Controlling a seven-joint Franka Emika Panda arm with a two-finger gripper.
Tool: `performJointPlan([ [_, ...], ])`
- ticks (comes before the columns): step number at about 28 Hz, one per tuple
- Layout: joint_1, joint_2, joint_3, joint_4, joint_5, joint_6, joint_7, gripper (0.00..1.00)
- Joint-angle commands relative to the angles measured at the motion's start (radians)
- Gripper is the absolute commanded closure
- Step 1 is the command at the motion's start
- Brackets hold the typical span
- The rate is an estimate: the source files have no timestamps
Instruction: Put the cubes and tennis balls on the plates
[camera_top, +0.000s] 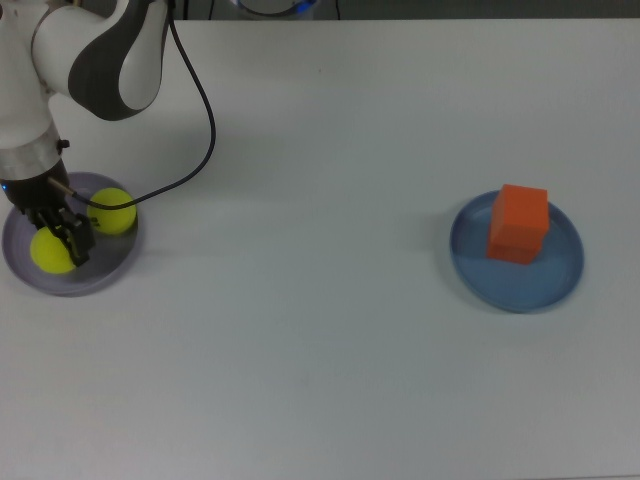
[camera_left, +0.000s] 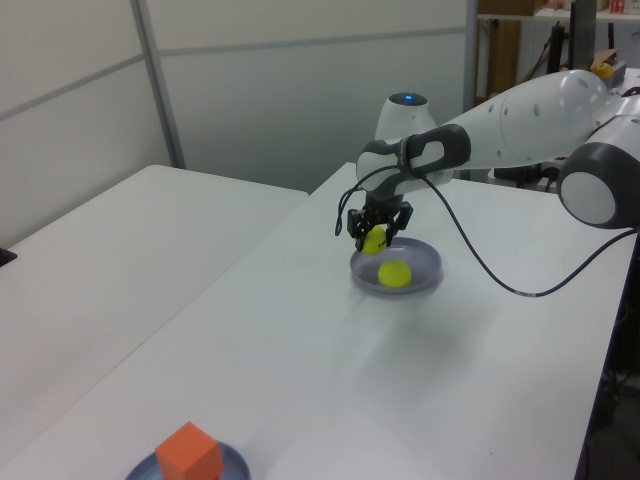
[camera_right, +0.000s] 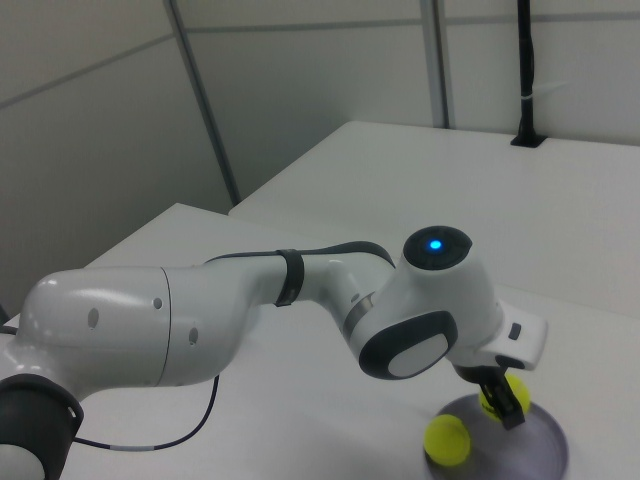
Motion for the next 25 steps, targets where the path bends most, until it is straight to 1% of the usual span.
performJointPlan([
  [1,0.011,-0.016,-0.014,-0.037,-0.009,-0.023,-0.03,0.73],
  [2,0.008,-0.017,-0.014,-0.038,-0.009,-0.029,-0.035,0.28],
  [3,0.005,-0.018,-0.014,-0.038,-0.009,-0.042,-0.035,0.0],
  [5,-0.003,-0.021,-0.016,-0.03,-0.009,-0.101,-0.038,0.0],
  [8,-0.005,-0.037,-0.016,-0.024,-0.011,-0.149,-0.04,0.0],
  [9,-0.003,-0.062,-0.016,-0.024,-0.014,-0.175,-0.04,0.0],
  [12,0.0,-0.099,-0.014,-0.024,-0.018,-0.213,-0.038,0.0],
  [13,0.005,-0.128,-0.013,-0.024,-0.029,-0.245,-0.035,0.0],
  [16,0.008,-0.186,-0.001,-0.024,-0.067,-0.301,-0.029,0.0],
  [17,0.02,-0.223,0.002,-0.024,-0.092,-0.34,-0.026,0.0],
  [19,0.041,-0.252,0.005,-0.024,-0.103,-0.368,-0.021,0.0],
  [21,0.051,-0.275,0.012,-0.024,-0.103,-0.379,-0.009,0.0],
  [23,0.049,-0.303,0.056,-0.024,-0.112,-0.384,0.003,0.0],
  [25,0.043,-0.321,0.096,-0.024,-0.133,-0.39,0.012,0.0],
])
